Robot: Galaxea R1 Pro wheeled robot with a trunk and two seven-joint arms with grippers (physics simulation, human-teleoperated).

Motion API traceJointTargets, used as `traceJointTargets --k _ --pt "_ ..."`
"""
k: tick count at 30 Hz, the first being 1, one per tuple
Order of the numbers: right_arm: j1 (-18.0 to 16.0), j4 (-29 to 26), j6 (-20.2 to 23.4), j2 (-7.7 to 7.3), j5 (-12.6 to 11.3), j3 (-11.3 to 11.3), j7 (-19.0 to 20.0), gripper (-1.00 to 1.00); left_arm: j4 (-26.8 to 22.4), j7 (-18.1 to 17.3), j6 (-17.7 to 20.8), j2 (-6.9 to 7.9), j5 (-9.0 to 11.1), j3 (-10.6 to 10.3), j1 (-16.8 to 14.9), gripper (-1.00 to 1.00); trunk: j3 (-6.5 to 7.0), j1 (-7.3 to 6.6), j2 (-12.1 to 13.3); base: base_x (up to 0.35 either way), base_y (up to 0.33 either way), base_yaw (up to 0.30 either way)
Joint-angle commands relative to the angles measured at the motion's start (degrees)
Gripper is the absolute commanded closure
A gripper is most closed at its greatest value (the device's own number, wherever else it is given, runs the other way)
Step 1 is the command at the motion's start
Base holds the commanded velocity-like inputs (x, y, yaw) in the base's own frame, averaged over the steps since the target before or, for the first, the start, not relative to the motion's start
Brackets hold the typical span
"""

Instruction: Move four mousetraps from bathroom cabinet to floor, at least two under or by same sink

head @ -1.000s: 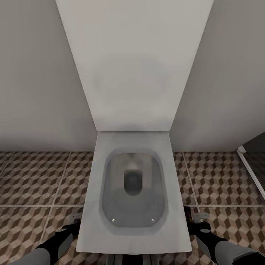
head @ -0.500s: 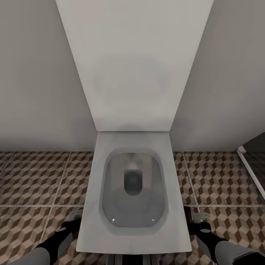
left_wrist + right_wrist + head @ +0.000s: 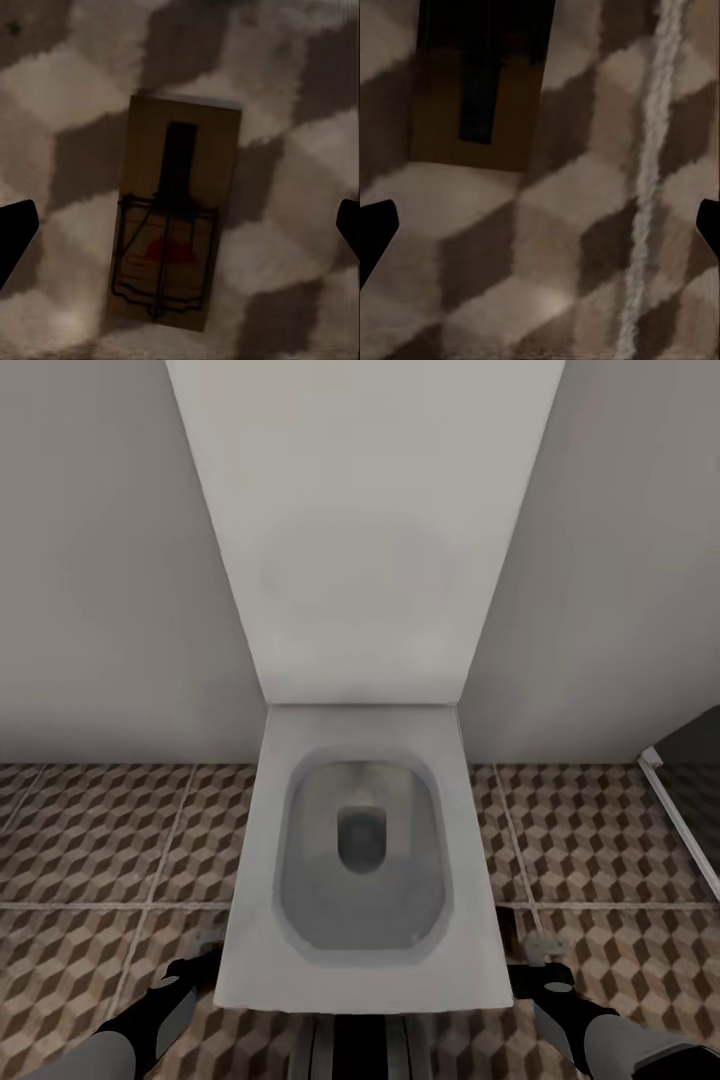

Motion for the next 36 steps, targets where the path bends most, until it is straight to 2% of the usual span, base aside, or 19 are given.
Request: traceJointTargets --k 1,36 --pt "0.0 0.1 -0.2 0.01 -0.6 0.5 -0.1 -1.0 0.0 0.3 -0.2 0.04 0.4 -0.5 0.0 -1.0 -0.03 -0.04 0.0 -0.282 0.0 0.0" --pt "0.0 0.1 -0.1 -0.05 -0.5 0.6 0.0 -1.0 0.0 0.3 -0.2 -0.01 0.5 -0.8 0.0 -1.0 -0.03 -0.04 0.0 -0.338 0.0 0.0"
